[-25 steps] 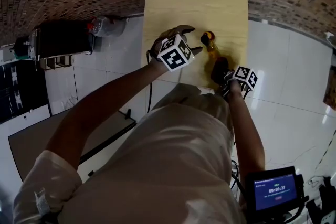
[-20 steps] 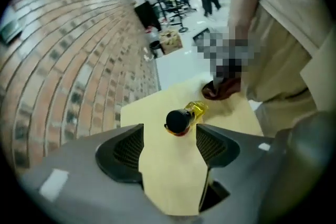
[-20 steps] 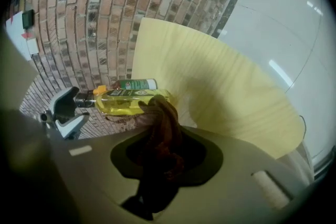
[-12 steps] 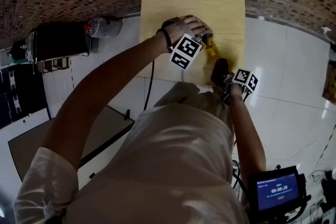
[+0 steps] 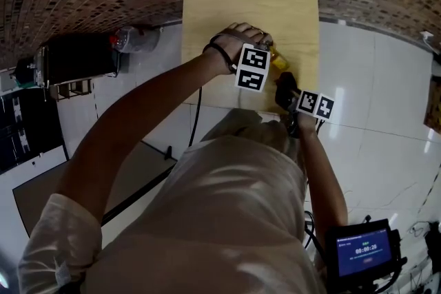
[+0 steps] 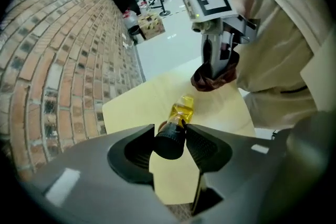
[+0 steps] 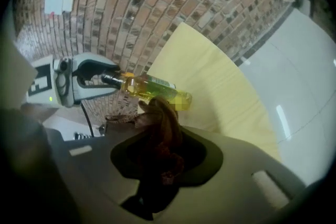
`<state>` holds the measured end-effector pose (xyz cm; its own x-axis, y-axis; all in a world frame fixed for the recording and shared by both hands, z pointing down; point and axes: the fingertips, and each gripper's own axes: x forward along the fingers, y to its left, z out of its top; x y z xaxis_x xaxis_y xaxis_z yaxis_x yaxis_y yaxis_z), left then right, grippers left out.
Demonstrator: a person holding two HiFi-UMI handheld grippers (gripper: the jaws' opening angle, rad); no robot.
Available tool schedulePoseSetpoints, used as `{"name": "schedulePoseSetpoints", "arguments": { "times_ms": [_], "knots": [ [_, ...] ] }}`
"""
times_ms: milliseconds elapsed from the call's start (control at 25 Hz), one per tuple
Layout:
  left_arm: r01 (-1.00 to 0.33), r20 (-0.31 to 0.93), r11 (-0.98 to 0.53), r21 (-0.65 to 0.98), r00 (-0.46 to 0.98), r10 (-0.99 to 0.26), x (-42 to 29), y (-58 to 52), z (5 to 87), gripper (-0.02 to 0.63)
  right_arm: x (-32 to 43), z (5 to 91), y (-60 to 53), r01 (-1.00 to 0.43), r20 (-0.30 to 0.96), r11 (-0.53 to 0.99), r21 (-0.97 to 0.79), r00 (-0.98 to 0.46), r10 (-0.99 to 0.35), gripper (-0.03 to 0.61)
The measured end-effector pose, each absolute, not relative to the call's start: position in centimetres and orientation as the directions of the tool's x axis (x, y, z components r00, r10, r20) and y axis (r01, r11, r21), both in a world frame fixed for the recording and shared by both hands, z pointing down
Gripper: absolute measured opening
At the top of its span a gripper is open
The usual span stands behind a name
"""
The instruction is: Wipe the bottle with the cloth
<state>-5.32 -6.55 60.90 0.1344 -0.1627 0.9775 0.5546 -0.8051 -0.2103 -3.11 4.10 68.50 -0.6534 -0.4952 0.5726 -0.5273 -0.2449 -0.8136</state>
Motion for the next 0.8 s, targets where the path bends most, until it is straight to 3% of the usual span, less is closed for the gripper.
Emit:
{"name": "schedulePoseSetpoints", "arguments": {
  "times_ms": [160,360,480,800],
  "knots": [
    [0.455,0.988,-0.877,-0.152,0.053,-0.144,-4.9,-6.7,60.9,0.199,-4.9,66.6,2.2,-0.621,0.55,-0.038,-0.783,-0.662,-0.509,0.097],
    [0.314,0.996,-0.947,-0.069,-0.036,-0.084,-5.0,-7.0,60.8,0.192,-8.8,63.4,-0.5,-0.586,0.434,0.196,-0.786,-0.75,-0.5,0.097],
    [0.294,0.993,-0.955,-0.044,-0.091,-0.073,-5.2,-7.0,60.9,0.189,-9.1,62.6,-2.3,-0.518,0.365,0.149,-0.842,-0.751,-0.55,0.097],
    [0.301,0.989,-0.953,-0.035,-0.127,-0.076,-5.2,-6.7,61.1,0.184,-7.4,64.6,-3.4,-0.322,0.335,-0.142,-0.936,-0.691,-0.641,0.097]
  ]
}}
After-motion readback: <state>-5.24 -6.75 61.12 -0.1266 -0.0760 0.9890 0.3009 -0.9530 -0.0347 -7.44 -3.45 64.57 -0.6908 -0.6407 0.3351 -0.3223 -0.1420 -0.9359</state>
